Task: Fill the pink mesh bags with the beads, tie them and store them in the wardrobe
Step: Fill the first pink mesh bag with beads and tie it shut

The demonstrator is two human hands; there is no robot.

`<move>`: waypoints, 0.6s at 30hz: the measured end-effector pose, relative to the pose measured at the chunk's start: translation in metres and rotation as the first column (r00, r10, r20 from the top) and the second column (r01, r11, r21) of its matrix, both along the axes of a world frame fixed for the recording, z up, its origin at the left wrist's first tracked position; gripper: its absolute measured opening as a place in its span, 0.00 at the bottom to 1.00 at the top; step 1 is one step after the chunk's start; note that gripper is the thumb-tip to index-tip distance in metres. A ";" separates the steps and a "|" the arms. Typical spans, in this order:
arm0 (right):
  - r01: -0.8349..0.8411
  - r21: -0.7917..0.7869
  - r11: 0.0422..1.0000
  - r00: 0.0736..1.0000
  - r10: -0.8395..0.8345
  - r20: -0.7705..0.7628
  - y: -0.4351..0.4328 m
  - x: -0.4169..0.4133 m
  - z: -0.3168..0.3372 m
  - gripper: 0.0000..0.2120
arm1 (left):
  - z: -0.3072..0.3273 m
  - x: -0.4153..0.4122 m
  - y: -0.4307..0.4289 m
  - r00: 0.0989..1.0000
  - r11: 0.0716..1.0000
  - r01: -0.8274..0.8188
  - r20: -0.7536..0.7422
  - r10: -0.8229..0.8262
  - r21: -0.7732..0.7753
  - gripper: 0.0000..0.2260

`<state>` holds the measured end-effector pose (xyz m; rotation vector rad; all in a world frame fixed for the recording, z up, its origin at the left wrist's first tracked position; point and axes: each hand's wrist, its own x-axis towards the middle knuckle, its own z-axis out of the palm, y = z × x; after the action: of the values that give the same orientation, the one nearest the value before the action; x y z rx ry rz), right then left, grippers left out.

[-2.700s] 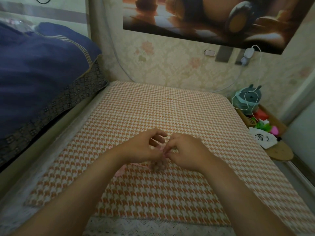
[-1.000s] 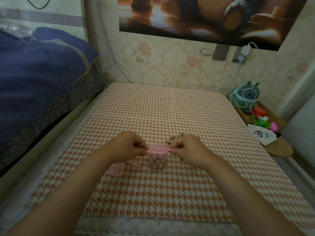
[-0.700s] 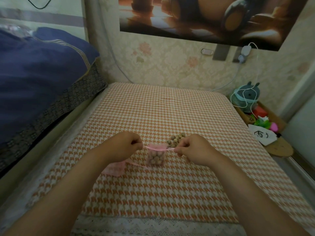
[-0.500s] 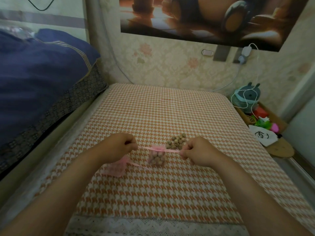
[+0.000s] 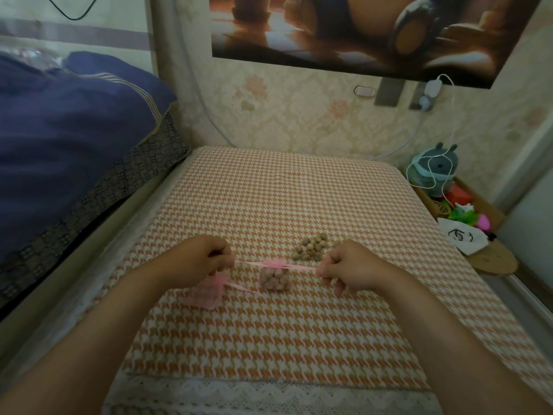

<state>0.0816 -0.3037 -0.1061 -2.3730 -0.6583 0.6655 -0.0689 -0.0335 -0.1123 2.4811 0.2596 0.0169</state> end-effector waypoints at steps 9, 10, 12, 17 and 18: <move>-0.061 -0.033 0.998 0.994 0.064 0.084 0.001 0.002 -0.003 0.10 | 0.001 0.005 -0.027 0.977 0.796 -0.058 0.131 0.170 -0.603 0.13; -0.070 -0.039 0.997 0.994 0.073 0.078 0.001 0.001 -0.002 0.10 | -0.001 0.008 -0.035 0.976 0.725 -0.049 0.122 0.182 -0.687 0.14; -0.095 -0.068 0.993 0.992 0.100 0.073 0.000 0.001 0.001 0.09 | -0.008 0.015 -0.049 0.980 0.626 -0.017 0.110 0.164 -0.779 0.14; -0.113 -0.096 0.989 0.992 0.117 0.039 -0.004 -0.001 0.004 0.08 | -0.014 0.025 -0.062 0.988 0.571 0.045 0.119 0.094 -0.819 0.13; -0.108 -0.081 0.991 0.993 0.111 0.041 -0.004 -0.001 0.005 0.08 | -0.016 0.026 -0.064 0.988 0.579 0.040 0.119 0.098 -0.815 0.13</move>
<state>0.0805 -0.3076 -0.1009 -2.4447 -0.8006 0.6975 -0.0425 -0.0970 -0.1284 1.5175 0.1803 0.0810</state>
